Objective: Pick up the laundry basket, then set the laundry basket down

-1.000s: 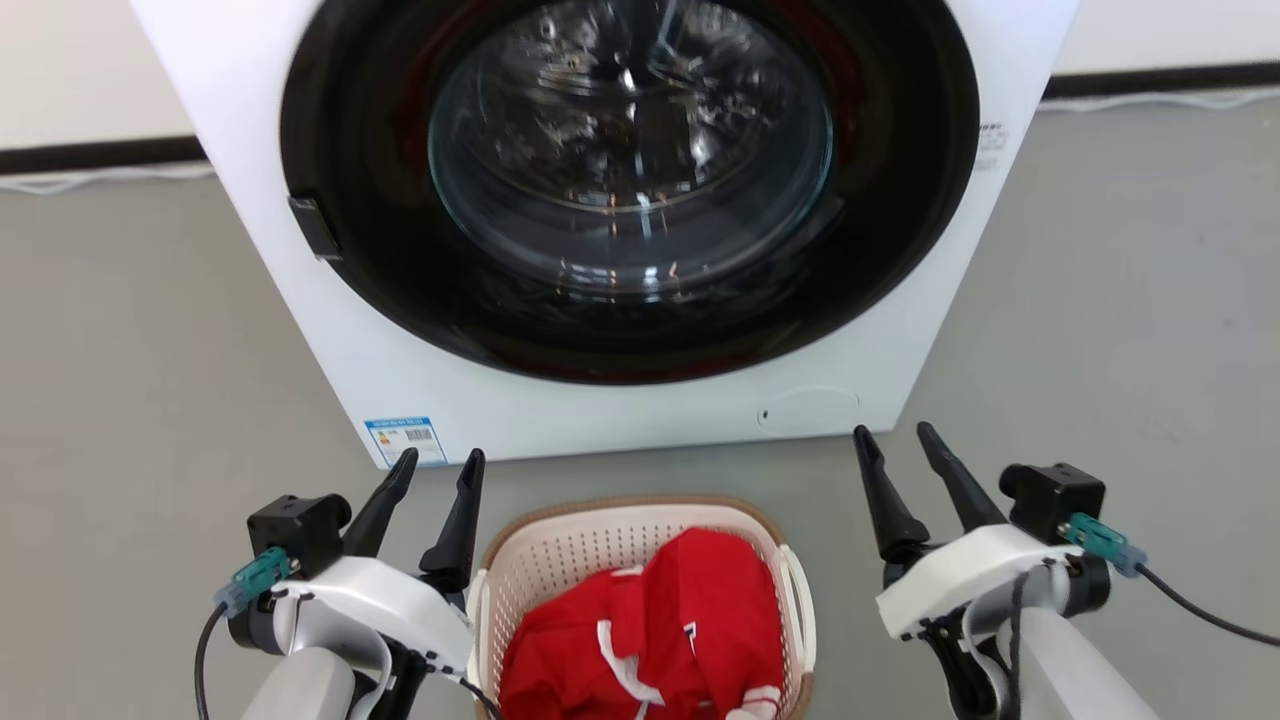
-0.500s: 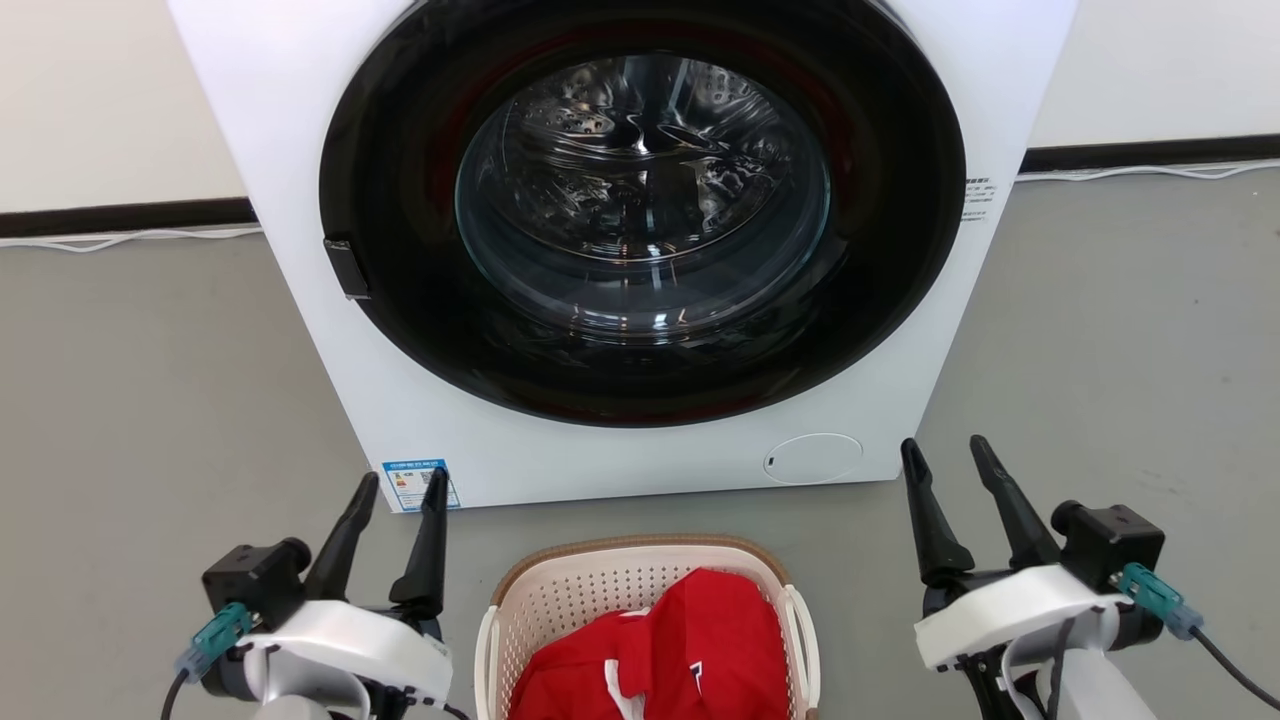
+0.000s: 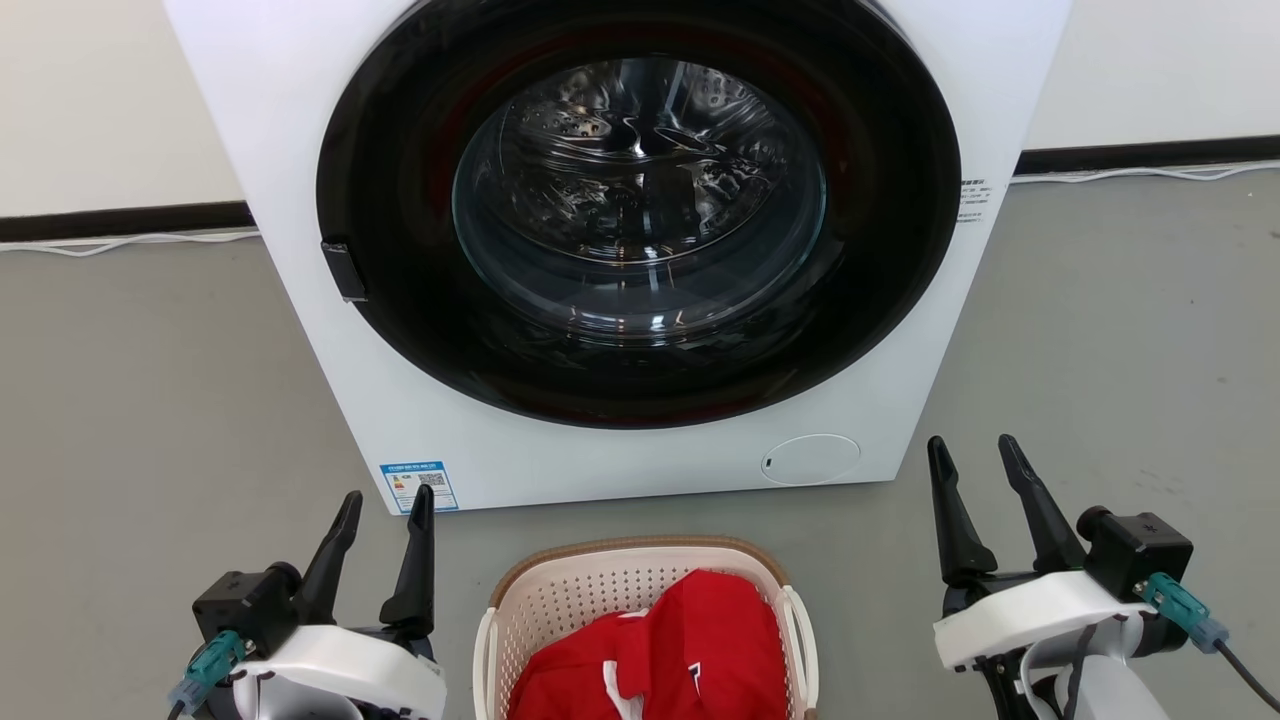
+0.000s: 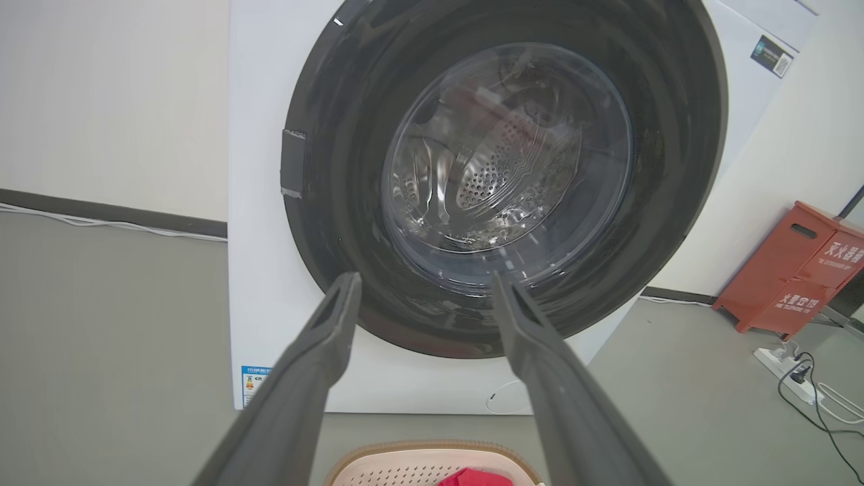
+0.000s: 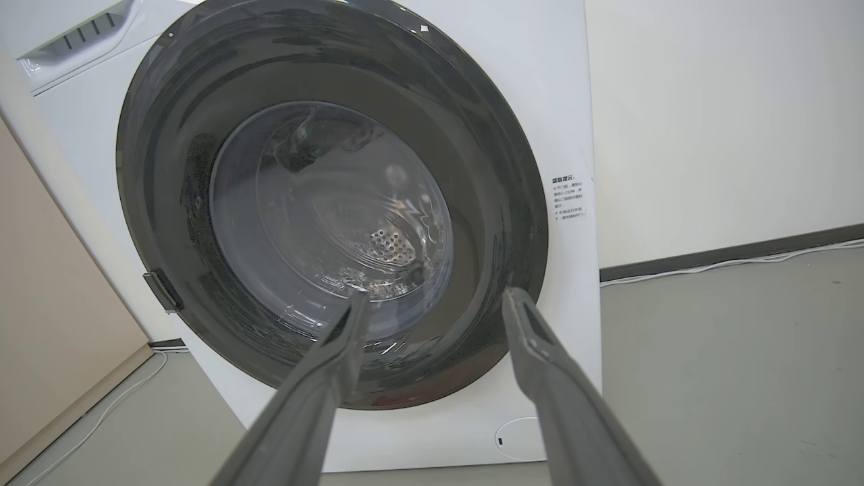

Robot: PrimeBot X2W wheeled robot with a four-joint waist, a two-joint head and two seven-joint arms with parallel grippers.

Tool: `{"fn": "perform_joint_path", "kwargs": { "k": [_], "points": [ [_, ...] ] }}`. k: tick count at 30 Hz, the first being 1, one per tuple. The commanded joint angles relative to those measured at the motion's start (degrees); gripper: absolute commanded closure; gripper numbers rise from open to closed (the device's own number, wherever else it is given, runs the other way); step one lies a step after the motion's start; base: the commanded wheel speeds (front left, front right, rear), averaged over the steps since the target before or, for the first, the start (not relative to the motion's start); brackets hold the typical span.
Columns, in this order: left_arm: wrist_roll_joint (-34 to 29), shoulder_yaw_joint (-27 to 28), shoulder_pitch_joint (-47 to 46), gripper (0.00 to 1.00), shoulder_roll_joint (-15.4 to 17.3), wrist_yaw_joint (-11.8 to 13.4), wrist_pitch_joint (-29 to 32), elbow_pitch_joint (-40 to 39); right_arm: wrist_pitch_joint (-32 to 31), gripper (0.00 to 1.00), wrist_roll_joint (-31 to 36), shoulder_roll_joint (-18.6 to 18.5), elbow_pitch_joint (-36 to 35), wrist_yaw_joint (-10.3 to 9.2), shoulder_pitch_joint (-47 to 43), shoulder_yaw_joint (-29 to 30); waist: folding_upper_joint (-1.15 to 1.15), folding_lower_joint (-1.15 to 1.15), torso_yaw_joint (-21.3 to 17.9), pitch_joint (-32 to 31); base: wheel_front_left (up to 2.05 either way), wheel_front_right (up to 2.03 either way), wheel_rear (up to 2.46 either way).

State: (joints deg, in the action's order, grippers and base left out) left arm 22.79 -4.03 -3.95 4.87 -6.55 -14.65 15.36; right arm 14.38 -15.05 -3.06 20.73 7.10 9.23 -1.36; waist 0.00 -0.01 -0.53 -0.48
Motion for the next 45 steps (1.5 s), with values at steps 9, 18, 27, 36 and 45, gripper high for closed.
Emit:
{"fn": "perform_joint_path", "kwargs": {
  "k": [9,18,27,36,45],
  "points": [
    [-2.5,3.4,-1.0,0.00,-0.6,-0.1,-0.3,-1.7,0.6,0.00,0.1,0.2,-1.7,0.39,0.7,-1.5,0.00,0.01,-0.1,0.0,0.00,0.00,0.00],
    [-3.0,3.9,-0.9,0.00,-1.2,-0.4,-0.3,-1.3,0.6,0.00,-0.1,0.2,-1.6,0.39,0.7,-1.7,0.00,0.01,-0.1,-0.1,0.00,0.00,0.00],
    [-3.0,4.2,-1.0,0.00,-1.5,-0.6,-0.3,-0.8,0.6,0.00,-0.1,0.2,-1.6,0.39,0.8,-1.8,0.00,0.01,-0.1,-0.1,0.00,0.00,0.00],
    [-1.9,1.9,0.1,1.00,-1.9,-0.6,0.0,1.6,0.0,1.00,-0.2,0.1,0.3,-0.02,-0.1,-0.5,0.00,0.01,-0.1,-0.1,0.00,0.00,0.00],
    [1.0,2.4,1.5,1.00,-2.5,-0.6,1.0,4.5,-1.1,1.00,-3.3,0.2,2.5,-0.01,-2.3,-0.3,0.00,0.09,-0.1,-0.2,0.00,0.00,0.00]
  ]
}}
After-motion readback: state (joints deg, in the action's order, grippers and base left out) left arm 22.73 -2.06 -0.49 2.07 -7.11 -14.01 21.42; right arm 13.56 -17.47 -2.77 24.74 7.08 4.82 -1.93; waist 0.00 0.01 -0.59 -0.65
